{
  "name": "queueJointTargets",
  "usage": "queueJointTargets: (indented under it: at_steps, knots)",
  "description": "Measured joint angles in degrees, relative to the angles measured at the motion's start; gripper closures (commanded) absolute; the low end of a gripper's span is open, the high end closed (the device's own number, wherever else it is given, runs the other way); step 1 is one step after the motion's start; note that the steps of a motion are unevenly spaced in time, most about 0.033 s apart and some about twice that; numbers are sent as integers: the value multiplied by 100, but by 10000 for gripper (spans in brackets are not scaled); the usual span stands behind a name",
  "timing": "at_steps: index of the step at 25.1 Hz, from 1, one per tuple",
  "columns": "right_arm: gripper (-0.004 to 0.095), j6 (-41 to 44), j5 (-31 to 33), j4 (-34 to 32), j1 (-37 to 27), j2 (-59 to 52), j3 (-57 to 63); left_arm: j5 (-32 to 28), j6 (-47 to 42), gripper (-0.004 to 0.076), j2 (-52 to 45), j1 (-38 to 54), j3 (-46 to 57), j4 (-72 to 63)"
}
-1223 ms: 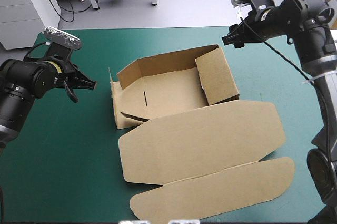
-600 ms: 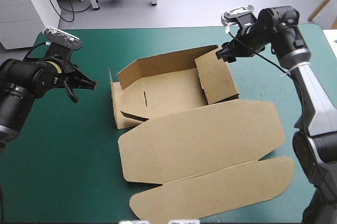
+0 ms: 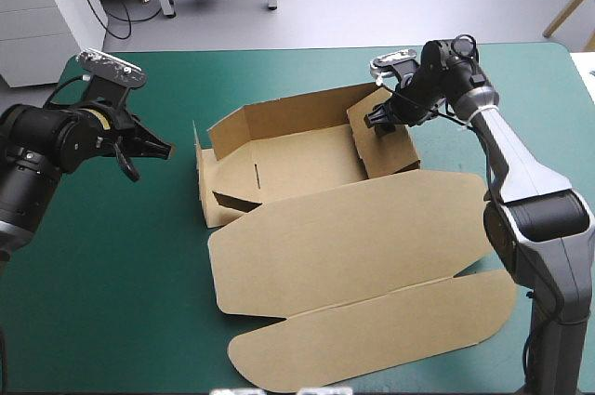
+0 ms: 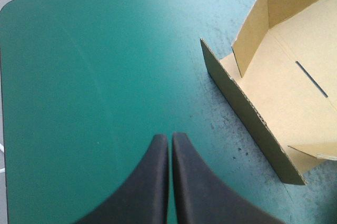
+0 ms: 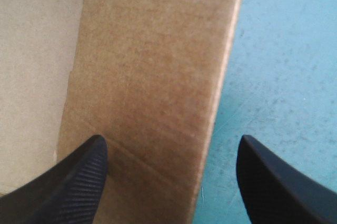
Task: Fold the box
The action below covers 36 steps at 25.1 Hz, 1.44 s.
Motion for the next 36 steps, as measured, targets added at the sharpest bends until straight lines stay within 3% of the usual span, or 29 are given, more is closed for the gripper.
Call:
queueJointTargets:
  at_steps: [13,21,36]
  knots:
    - [454,-32,-222,68,0,303,0,57,0,719,0,0,0,-23]
    - [932,-32,-242,55,0,345,0,76,0,719,0,0,0,-23]
    - [927,-94,-69,7,-110,59,-8,119,-544,719,0,0,0,263]
